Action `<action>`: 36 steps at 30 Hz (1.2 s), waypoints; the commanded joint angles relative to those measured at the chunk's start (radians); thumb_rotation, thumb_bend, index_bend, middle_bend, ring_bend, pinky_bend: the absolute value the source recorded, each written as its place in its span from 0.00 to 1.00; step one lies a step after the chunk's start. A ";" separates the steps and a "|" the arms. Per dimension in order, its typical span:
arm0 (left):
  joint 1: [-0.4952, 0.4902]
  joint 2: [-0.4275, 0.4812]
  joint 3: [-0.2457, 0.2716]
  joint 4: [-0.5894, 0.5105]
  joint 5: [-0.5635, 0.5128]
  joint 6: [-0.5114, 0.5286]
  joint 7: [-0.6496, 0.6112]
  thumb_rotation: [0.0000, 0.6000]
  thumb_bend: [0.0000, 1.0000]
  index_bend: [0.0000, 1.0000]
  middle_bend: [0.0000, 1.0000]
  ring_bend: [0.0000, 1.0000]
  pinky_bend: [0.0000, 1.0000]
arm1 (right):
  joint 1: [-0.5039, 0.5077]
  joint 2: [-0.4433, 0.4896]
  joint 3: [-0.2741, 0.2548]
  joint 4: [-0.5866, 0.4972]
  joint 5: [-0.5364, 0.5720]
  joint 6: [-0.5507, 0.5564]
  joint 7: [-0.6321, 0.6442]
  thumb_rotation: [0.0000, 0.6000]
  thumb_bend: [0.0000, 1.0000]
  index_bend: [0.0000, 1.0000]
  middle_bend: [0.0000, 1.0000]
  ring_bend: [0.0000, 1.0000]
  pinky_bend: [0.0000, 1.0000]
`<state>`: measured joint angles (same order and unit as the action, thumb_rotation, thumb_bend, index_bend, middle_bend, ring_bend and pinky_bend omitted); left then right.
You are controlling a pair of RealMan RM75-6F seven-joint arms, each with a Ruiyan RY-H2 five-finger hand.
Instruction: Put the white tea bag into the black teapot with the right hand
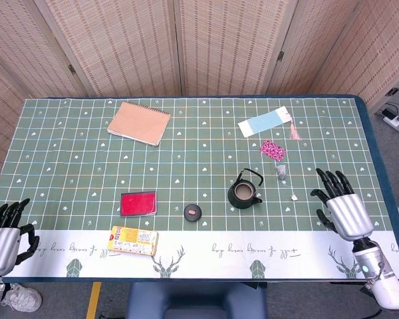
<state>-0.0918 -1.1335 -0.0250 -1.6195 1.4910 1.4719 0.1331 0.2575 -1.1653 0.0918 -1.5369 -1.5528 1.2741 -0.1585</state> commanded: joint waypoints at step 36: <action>0.006 0.011 -0.008 0.012 0.001 0.013 -0.037 1.00 0.39 0.00 0.04 0.04 0.05 | 0.078 -0.513 -0.014 0.728 0.077 -0.037 0.200 1.00 0.43 0.40 0.00 0.00 0.00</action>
<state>-0.0858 -1.1224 -0.0324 -1.6075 1.4914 1.4850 0.0959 0.3330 -1.6701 0.0790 -0.8182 -1.4751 1.2387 0.0332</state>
